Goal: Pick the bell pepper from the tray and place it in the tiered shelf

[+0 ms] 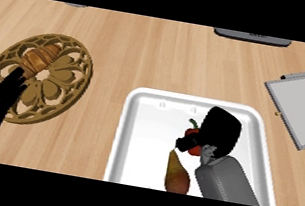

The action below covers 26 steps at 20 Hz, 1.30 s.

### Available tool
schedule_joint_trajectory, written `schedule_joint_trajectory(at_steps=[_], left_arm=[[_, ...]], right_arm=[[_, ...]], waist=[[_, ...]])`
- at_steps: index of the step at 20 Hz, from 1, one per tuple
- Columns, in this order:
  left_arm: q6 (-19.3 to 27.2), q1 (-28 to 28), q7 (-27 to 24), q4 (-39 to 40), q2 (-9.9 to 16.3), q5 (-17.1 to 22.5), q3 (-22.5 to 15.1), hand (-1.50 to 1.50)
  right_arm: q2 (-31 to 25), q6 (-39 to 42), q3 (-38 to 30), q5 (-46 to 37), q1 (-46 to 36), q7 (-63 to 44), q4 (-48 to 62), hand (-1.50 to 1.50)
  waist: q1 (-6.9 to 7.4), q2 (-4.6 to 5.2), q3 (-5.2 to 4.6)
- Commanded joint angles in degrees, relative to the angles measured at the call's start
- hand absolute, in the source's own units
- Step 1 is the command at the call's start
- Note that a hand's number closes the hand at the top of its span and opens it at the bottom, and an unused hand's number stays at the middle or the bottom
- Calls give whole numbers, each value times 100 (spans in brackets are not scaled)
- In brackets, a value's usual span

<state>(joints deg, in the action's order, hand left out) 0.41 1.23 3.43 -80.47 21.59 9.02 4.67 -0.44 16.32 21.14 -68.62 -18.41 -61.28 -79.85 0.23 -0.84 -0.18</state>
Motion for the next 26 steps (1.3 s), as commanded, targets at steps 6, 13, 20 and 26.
schedule_joint_trajectory(at_steps=[6,13,20,26], left_arm=[[62,-33,359,-191,-144,-51,19,0],[-79,-41,151,-158,-80,-50,35,0],[-130,-103,238,-69,-86,-29,110,0],[-274,57,46,92,33,47,326,0]], right_arm=[[-17,260,377,-953,138,-672,-606,150],[-281,-537,-2237,-349,-1494,-551,225,150],[-418,-593,-2714,-711,-2531,-816,180,150],[-117,-480,-3044,-829,-3085,-1221,-846,150]], waist=[[-33,64,18],[118,139,29],[29,83,16],[-30,40,12]])
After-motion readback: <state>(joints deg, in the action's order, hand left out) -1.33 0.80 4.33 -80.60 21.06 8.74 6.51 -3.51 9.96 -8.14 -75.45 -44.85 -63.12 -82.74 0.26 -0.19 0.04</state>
